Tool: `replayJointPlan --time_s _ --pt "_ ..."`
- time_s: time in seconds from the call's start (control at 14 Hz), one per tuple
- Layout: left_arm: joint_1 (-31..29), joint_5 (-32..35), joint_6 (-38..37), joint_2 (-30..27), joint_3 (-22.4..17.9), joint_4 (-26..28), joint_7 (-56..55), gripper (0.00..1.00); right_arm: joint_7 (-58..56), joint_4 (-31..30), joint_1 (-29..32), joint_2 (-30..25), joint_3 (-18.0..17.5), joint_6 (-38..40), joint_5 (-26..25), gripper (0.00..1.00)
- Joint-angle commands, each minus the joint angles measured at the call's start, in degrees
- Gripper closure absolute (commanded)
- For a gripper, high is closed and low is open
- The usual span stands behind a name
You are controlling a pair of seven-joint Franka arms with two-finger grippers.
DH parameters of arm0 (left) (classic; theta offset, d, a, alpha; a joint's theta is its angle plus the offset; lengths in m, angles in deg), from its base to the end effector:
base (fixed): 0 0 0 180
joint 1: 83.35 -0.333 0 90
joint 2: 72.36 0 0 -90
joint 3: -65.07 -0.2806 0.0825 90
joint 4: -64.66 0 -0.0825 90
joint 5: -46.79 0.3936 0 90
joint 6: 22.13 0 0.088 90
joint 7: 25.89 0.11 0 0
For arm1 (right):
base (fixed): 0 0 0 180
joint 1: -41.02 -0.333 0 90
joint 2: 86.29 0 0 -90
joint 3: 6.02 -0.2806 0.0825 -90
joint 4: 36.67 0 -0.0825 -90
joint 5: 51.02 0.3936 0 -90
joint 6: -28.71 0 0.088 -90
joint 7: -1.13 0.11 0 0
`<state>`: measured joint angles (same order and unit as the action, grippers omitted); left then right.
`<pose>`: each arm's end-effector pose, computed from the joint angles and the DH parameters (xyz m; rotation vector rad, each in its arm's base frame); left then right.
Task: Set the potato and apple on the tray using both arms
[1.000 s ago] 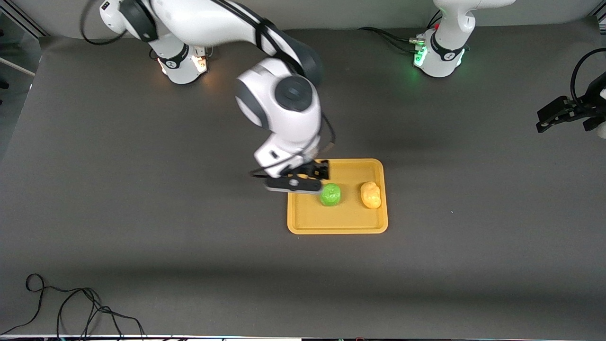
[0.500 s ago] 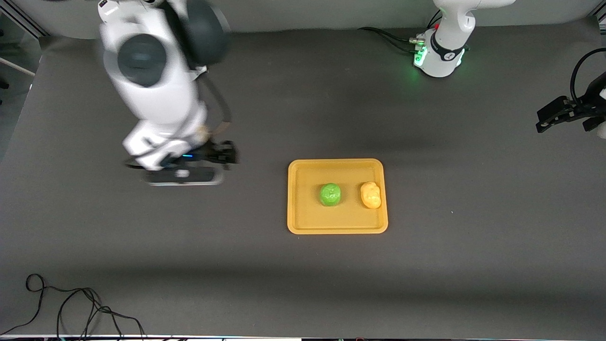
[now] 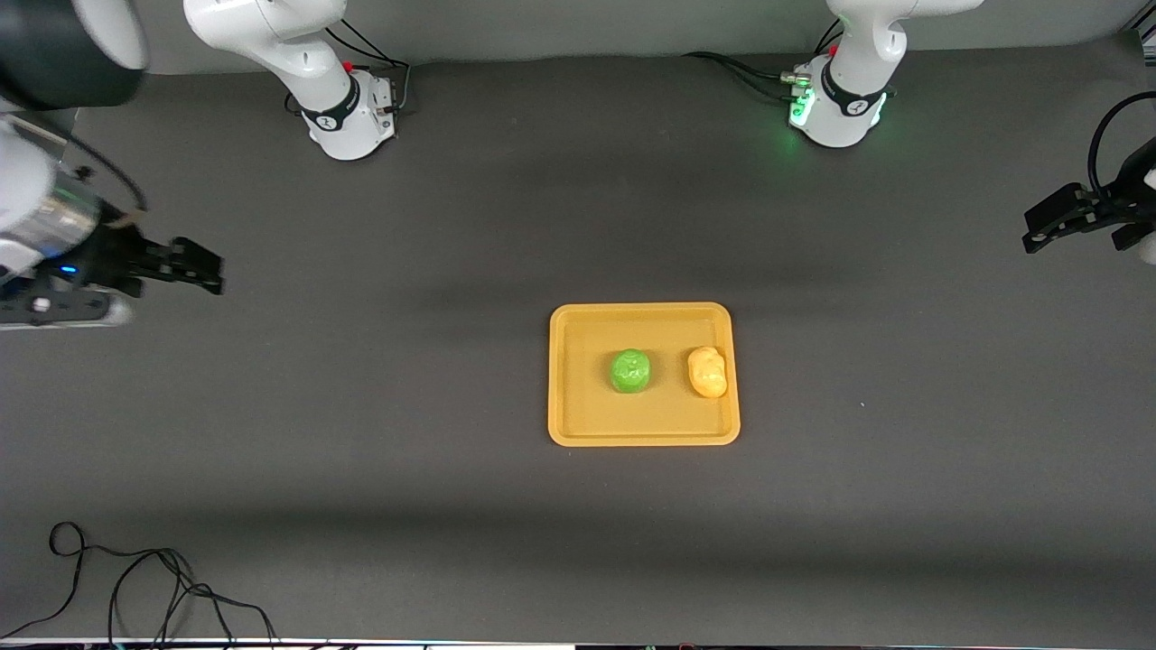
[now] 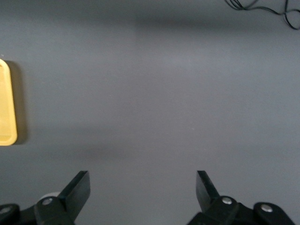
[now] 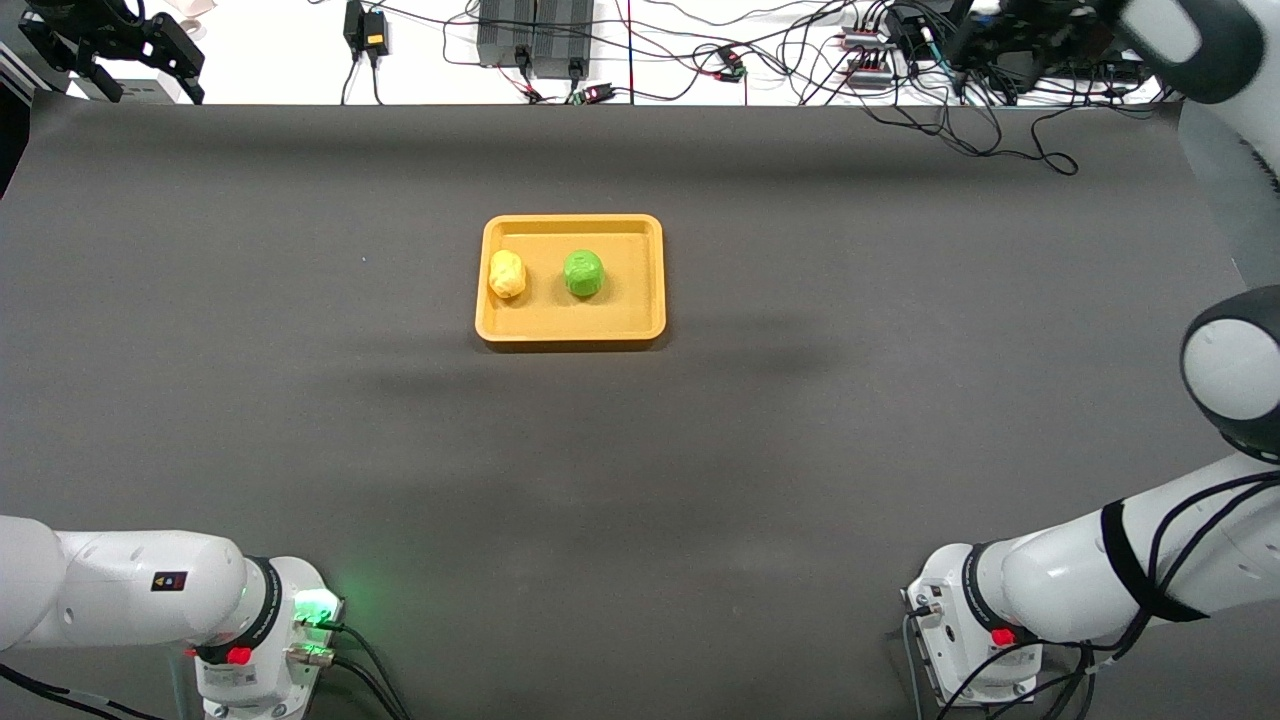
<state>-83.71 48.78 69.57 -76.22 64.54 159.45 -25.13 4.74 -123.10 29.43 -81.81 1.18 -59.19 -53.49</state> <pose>0.5477 0.0124 0.5859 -3.1072 -0.0023 -0.0201 0.5795 0.0421 0.5686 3.0842 0.0205 -0.0742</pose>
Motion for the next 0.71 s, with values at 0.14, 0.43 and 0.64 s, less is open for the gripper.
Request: replayJointPlan --time_s 0.14,0.43,0.64 --pt "-0.25 -0.57 0.49 -0.54 0.00 0.48 0.99 0.00 -7.37 -2.96 12.45 -2.45 -6.32 -1.65 0.98 0.00" --pt "-0.77 -0.66 1.71 -0.37 -0.09 0.48 0.99 0.00 -8.35 -2.87 13.17 -2.45 -5.62 -1.65 0.89 0.00" --pt "-0.78 -0.66 1.89 -0.37 -0.09 0.48 0.99 0.00 -7.82 -2.78 13.17 -2.63 -5.62 -1.39 0.80 0.00"
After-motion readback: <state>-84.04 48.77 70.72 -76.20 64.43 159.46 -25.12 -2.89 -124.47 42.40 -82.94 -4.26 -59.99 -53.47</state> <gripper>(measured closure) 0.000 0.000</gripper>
